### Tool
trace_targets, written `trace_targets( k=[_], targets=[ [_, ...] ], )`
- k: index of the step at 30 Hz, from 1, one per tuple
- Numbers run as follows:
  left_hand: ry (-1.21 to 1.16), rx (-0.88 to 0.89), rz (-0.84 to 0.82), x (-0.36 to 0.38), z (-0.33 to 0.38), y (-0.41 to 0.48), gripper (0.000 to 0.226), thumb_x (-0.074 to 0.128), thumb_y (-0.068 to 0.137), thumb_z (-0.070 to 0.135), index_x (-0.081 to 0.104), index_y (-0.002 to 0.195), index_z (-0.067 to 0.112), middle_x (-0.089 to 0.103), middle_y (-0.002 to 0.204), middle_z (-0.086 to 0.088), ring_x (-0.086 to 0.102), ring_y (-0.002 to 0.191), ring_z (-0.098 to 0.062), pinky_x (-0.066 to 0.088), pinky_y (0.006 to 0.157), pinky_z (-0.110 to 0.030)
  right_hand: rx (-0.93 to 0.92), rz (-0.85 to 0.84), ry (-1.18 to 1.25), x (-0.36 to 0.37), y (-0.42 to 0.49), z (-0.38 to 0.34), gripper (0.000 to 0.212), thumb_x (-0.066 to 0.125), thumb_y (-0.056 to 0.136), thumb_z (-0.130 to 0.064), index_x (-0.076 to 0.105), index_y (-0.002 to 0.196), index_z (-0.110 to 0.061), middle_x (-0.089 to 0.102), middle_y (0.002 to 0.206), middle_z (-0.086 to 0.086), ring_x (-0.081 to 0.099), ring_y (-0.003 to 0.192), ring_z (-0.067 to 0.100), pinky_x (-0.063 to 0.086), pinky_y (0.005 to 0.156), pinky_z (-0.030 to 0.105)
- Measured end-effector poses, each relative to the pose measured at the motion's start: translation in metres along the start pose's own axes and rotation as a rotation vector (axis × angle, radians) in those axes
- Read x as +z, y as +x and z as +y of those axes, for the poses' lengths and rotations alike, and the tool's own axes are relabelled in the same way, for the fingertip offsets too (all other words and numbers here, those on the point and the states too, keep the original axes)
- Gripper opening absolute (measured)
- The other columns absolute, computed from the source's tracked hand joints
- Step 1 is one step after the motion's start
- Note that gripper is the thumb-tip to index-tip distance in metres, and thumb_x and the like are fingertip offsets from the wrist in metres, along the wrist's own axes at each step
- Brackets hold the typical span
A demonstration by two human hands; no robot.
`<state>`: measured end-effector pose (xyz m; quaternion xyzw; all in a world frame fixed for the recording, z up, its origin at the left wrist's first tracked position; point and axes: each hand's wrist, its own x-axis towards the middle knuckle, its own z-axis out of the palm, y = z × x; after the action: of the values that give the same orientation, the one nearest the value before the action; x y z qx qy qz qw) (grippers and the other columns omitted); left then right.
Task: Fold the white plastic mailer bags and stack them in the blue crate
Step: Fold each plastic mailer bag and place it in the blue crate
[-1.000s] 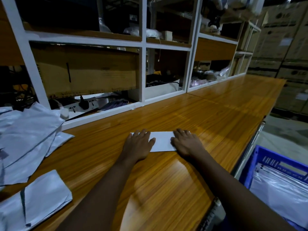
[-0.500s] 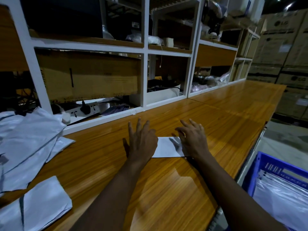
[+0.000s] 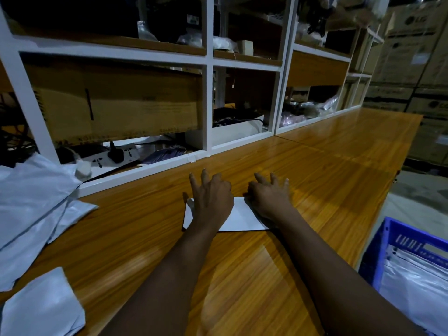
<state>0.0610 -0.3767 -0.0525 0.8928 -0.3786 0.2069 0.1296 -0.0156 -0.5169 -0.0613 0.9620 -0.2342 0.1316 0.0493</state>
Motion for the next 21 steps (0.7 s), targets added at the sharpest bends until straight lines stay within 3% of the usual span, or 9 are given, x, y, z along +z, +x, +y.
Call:
trace_targets(
  k=[4, 9, 13, 15, 19, 21],
  targets=[
    [0.043, 0.019, -0.018, 0.002, -0.001, -0.002, 0.031, 0.044, 0.101, 0.036, 0.069, 0.116, 0.027, 0.05, 0.145, -0.002, 0.025, 0.145, -0.032, 0.01, 0.116, -0.06, -0.03, 0.072, -0.053, 0.004, -0.007, -0.001, 0.04, 0.042, 0.102, -0.041, 0.055, 0.127, -0.012, 0.029, 0.16, 0.012, 0.019, 0.145, 0.049, 0.018, 0.109, 0.074],
    [0.074, 0.051, -0.021, -0.005, 0.0, -0.009, 0.027, 0.045, 0.101, 0.033, 0.065, 0.117, 0.026, 0.045, 0.149, -0.005, 0.02, 0.147, -0.035, 0.008, 0.116, -0.063, -0.024, 0.256, 0.058, 0.0, -0.023, -0.008, 0.035, 0.038, 0.096, -0.029, 0.062, 0.101, -0.005, 0.053, 0.142, 0.02, 0.042, 0.131, 0.053, 0.03, 0.101, 0.076],
    [0.072, 0.065, 0.034, -0.015, 0.007, -0.022, 0.026, 0.044, 0.102, 0.028, 0.059, 0.122, 0.023, 0.039, 0.153, -0.007, 0.017, 0.148, -0.036, 0.007, 0.116, -0.063, -0.049, 0.304, 0.102, -0.011, -0.04, -0.007, 0.046, 0.028, 0.091, -0.034, 0.064, 0.106, -0.008, 0.053, 0.142, 0.019, 0.045, 0.13, 0.05, 0.033, 0.099, 0.073],
    [0.062, 0.077, 0.06, -0.024, 0.014, -0.029, 0.026, 0.046, 0.101, 0.026, 0.058, 0.124, 0.022, 0.036, 0.154, -0.007, 0.013, 0.149, -0.035, 0.005, 0.116, -0.063, -0.083, 0.307, 0.083, -0.017, -0.05, -0.005, 0.047, 0.027, 0.092, -0.036, 0.066, 0.106, -0.012, 0.051, 0.144, 0.018, 0.043, 0.133, 0.049, 0.029, 0.102, 0.073],
    [0.087, 0.152, 0.086, -0.039, 0.038, -0.045, 0.028, 0.046, 0.099, 0.027, 0.057, 0.125, 0.023, 0.036, 0.155, -0.007, 0.011, 0.15, -0.035, 0.006, 0.115, -0.064, -0.065, 0.275, 0.126, -0.031, -0.079, 0.009, 0.065, 0.008, 0.092, -0.044, 0.066, 0.103, -0.016, 0.038, 0.156, 0.008, 0.019, 0.148, 0.039, 0.002, 0.116, 0.063],
    [0.101, 0.187, 0.106, -0.04, 0.048, -0.05, 0.024, 0.045, 0.1, 0.031, 0.059, 0.118, 0.025, 0.04, 0.153, -0.008, 0.015, 0.149, -0.036, 0.009, 0.114, -0.066, -0.041, 0.28, 0.152, -0.036, -0.09, 0.021, 0.068, 0.005, 0.092, -0.045, 0.066, 0.103, -0.016, 0.04, 0.156, 0.005, 0.017, 0.15, 0.035, -0.001, 0.118, 0.058]
  ],
)
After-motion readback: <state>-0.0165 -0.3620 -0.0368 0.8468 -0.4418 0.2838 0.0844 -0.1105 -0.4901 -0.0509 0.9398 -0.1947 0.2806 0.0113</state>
